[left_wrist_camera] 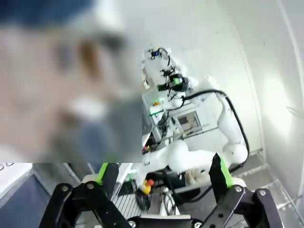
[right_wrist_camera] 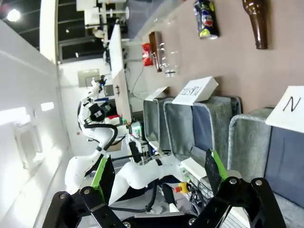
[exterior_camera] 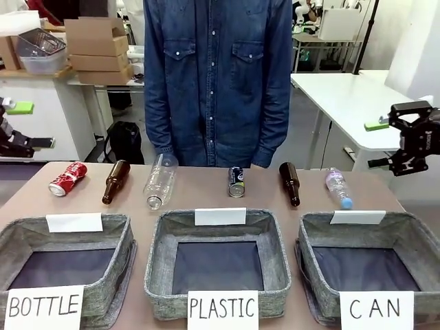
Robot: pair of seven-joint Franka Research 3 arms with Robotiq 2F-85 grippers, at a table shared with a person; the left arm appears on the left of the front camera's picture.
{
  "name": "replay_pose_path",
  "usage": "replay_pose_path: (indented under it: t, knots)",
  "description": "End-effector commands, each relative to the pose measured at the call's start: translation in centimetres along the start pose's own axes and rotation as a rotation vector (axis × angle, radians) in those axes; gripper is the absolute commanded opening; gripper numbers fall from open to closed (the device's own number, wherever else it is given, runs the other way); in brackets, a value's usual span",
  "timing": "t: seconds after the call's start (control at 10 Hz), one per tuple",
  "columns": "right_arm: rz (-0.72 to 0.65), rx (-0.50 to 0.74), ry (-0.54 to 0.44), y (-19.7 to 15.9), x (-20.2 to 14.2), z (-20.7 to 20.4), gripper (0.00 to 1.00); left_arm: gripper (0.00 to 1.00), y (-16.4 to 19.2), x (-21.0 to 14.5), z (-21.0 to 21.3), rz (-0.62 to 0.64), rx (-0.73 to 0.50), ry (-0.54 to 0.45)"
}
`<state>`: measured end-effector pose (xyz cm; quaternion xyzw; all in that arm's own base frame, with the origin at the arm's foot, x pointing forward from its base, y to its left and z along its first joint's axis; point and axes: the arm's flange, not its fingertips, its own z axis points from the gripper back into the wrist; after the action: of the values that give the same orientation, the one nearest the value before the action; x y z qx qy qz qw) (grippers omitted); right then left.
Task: Sort the can waste into the basket.
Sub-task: Pick up the can waste from the table and place it in the right Fabric basket.
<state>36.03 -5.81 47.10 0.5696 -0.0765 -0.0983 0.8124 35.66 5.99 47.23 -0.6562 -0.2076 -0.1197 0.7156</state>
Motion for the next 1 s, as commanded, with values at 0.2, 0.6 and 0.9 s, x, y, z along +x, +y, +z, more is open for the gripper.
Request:
replay_pose_path:
  t: [0.2,0.6,0.9]
  knots:
    - [0.018,0.007,0.012,0.1,-0.3,0.9,1.00,1.00,0.0,0.0,0.6,-0.052,0.006,0.050]
    - [0.018,0.007,0.012,0.1,-0.3,0.9,1.00,1.00,1.7,2.6,-0.1,-0.144,0.425,0.199]
    - [0.018,0.007,0.012,0.1,-0.3,0.9,1.00,1.00,4.4,6.3,-3.5,-0.377,1.191,0.271]
